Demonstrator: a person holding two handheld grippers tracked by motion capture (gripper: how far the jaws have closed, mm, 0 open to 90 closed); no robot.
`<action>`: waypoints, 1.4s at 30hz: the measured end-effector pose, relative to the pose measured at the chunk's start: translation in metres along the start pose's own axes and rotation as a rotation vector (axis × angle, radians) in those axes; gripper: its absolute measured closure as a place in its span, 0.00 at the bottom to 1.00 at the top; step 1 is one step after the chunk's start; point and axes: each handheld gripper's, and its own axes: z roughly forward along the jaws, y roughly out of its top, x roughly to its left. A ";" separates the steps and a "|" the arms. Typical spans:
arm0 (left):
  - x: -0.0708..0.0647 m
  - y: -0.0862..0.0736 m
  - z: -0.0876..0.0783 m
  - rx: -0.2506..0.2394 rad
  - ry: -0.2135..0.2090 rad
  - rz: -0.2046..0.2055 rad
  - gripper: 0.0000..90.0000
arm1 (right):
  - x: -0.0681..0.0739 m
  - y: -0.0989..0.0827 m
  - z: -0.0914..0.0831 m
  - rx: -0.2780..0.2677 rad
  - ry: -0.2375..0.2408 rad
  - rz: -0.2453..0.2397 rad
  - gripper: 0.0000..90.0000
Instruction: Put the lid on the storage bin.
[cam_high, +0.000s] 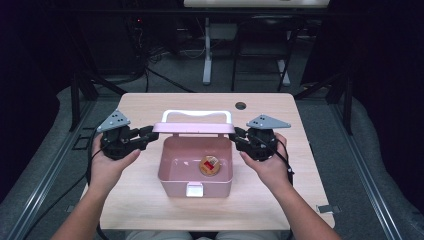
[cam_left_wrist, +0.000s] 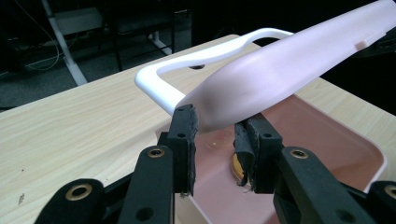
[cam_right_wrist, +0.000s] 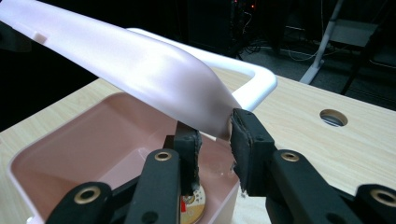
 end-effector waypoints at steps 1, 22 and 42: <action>-0.001 -0.002 -0.001 0.001 -0.001 0.002 0.75 | 0.001 -0.002 -0.001 0.002 0.000 -0.004 0.80; -0.019 -0.029 -0.009 0.046 -0.017 0.004 0.62 | 0.015 -0.032 -0.017 0.022 0.059 -0.004 0.70; -0.027 -0.050 -0.019 0.066 -0.040 0.002 0.61 | 0.027 -0.050 -0.028 0.033 0.068 -0.052 0.67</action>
